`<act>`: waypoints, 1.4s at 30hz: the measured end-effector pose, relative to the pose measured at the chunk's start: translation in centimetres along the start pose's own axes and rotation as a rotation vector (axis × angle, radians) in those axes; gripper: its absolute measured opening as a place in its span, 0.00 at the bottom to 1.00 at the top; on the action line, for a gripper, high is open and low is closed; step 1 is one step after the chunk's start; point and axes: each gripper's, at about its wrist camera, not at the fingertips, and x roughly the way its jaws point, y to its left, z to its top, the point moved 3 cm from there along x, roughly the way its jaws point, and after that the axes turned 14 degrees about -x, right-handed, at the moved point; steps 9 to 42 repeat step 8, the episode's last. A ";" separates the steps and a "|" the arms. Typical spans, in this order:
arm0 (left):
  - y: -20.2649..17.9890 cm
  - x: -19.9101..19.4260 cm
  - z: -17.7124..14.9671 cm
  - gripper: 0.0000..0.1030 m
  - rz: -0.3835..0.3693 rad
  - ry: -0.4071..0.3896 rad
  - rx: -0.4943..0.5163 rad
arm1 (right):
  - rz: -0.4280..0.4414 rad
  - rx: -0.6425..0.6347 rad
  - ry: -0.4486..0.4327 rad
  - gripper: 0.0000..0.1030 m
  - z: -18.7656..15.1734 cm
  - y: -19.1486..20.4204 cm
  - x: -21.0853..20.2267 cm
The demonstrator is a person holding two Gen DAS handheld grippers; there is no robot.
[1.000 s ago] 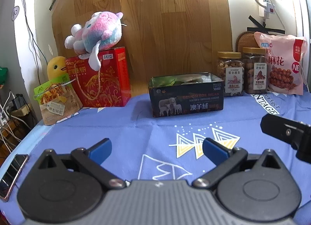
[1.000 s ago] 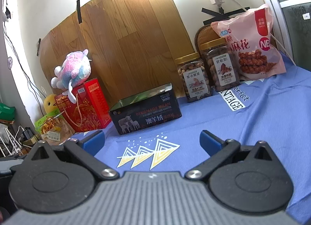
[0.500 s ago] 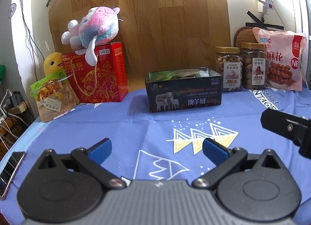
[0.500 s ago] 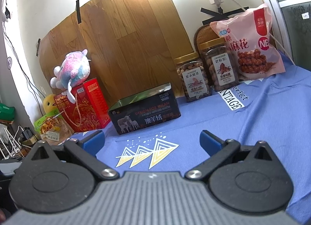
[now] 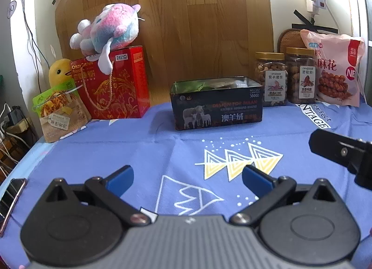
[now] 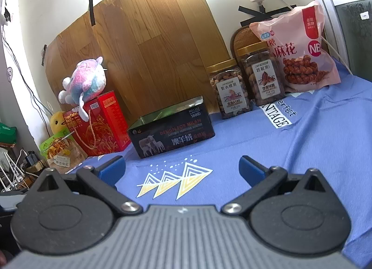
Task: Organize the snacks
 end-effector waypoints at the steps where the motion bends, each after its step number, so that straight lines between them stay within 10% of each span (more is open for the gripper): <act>1: 0.0 0.1 0.0 1.00 -0.001 0.005 -0.002 | 0.000 0.000 0.000 1.00 0.0 0.0 0.0; 42: 0.0 0.0 -0.2 1.00 -0.028 0.009 -0.002 | -0.001 -0.001 0.001 1.00 0.0 0.0 0.0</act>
